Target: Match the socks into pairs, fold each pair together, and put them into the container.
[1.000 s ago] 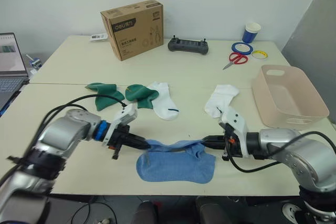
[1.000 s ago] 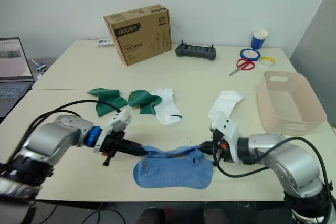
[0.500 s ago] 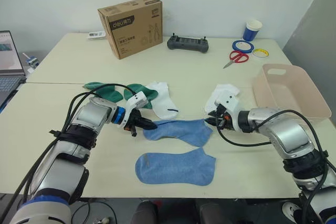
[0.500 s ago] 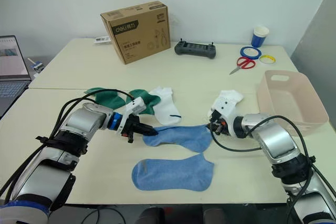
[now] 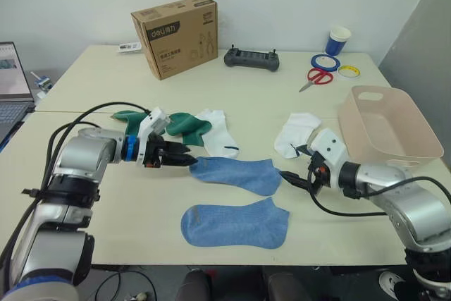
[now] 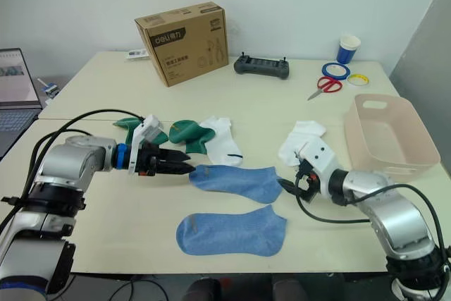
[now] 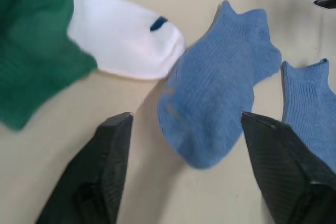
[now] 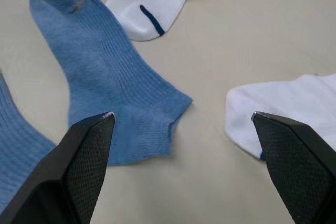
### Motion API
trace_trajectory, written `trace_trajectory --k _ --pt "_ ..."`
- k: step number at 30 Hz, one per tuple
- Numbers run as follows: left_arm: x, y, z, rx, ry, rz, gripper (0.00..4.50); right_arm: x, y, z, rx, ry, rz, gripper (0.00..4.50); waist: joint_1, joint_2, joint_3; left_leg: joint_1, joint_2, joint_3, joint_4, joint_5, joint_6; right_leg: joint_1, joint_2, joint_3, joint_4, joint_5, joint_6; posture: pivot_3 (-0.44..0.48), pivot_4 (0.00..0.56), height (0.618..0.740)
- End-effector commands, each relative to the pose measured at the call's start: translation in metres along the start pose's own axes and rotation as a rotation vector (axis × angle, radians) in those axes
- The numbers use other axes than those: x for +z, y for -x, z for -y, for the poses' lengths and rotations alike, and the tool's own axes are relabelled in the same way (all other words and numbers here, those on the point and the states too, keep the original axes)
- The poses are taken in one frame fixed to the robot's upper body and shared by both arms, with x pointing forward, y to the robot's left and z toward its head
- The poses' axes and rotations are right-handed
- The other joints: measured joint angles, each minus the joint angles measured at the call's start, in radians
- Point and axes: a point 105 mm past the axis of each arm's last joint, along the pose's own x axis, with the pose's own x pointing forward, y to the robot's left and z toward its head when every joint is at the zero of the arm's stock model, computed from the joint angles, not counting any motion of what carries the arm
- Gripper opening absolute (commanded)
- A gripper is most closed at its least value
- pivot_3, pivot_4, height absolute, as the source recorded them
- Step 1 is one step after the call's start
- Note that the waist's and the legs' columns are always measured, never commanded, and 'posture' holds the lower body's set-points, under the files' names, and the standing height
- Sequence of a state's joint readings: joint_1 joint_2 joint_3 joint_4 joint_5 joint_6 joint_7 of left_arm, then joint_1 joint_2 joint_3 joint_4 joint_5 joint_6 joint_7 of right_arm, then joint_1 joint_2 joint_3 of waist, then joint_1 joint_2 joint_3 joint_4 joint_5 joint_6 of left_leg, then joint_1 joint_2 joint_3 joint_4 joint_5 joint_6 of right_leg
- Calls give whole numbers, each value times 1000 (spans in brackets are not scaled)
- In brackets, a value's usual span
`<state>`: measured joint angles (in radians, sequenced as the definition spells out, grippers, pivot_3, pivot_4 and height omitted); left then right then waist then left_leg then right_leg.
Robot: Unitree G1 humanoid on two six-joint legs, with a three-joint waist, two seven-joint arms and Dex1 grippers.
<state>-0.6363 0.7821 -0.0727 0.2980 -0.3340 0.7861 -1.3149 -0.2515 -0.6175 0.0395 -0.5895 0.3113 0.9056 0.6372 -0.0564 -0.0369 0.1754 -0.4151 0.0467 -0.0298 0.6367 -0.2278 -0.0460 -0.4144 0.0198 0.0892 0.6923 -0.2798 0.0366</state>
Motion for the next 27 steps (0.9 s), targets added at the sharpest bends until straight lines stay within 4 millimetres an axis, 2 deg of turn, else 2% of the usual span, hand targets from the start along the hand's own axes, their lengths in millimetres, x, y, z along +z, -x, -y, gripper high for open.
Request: trace_trajectory --k 1,7,11,15,16,20,27 --pt "-7 16 20 -26 16 15 4061 4 14 -11 -32 -36 50 4500 -1 0 0 0 0 0 1 0 0 0 0 0 1 0 0 0 150 723" --pt "-46 31 55 -80 160 -50 4061 -14 26 -43 32 -156 18 4500 -1 0 0 1 0 1 6 0 0 2 -1 1 3 -1 -1 0 150 723" --pt "-64 19 77 -110 235 -58 4061 -33 20 -62 53 -201 -40 4500 -1 0 0 2 0 2 6 0 0 3 -1 1 2 -2 -1 0 150 723" --pt "-78 8 85 -98 260 -104 4061 -40 16 -73 73 -231 -62 4500 -1 0 0 2 0 2 6 0 0 3 -1 1 2 -1 -1 0 150 723" --pt "-83 4 85 -89 260 -117 4080 -44 15 -75 76 -235 -75 4312 -1 0 0 3 0 2 6 0 0 3 -1 1 2 -2 -1 0 150 723" --pt "-92 -5 88 -83 259 -138 3177 -52 10 -78 73 -241 -99 3235 0 0 0 3 -1 3 5 0 0 3 -2 2 1 -2 -1 0 150 723" --pt "-98 -16 96 -101 249 -158 974 -55 9 -92 121 -250 -113 694 0 0 -1 4 -1 3 5 0 0 4 -2 3 -1 -2 -1 0 150 723"
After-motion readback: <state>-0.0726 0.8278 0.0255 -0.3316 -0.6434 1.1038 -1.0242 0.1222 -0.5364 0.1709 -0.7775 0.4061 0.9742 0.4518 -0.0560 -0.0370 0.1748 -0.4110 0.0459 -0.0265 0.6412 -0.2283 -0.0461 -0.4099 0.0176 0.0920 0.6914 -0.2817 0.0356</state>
